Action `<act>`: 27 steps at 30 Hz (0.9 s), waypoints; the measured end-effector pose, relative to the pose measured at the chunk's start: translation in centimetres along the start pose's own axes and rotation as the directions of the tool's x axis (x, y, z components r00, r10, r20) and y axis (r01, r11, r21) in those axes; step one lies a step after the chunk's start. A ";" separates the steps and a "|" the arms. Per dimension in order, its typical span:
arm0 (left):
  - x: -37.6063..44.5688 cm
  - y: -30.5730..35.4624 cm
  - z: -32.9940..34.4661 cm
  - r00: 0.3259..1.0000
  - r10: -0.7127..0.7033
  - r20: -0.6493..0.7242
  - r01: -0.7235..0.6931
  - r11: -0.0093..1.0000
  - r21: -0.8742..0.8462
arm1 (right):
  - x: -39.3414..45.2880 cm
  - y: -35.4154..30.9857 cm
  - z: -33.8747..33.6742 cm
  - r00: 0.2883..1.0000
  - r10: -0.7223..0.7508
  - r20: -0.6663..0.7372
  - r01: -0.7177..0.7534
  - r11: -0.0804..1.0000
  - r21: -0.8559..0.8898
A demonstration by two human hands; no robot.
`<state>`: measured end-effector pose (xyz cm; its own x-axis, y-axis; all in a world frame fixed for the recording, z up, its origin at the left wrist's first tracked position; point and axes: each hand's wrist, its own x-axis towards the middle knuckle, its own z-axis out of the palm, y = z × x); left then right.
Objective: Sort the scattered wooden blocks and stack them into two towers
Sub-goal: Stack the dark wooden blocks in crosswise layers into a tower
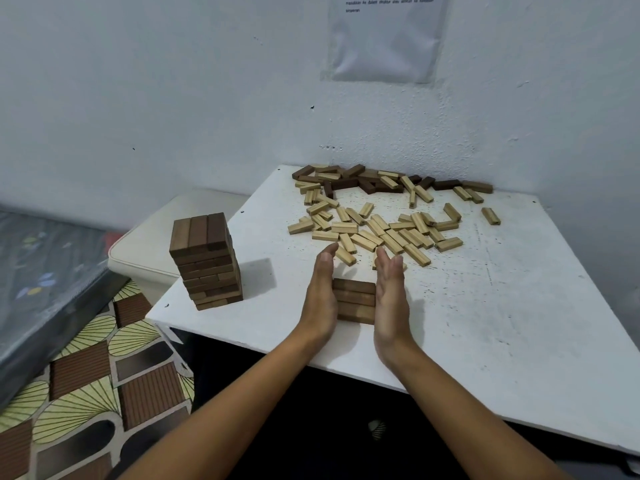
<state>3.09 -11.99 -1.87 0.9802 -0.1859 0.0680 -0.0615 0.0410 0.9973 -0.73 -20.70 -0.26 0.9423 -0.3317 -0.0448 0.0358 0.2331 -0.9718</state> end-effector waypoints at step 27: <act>1.7 0.7 -6.8 0.904 -0.004 0.428 -0.281 0.748 0.601 | 2.6 -1.4 -7.2 0.875 0.089 0.477 0.364 0.530 -0.766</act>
<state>6.01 -5.61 -1.20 0.8056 -0.5884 0.0697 -0.4346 -0.5069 0.7445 -0.76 -28.45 -0.65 0.9859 0.1664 -0.0153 0.1068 -0.6974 -0.7087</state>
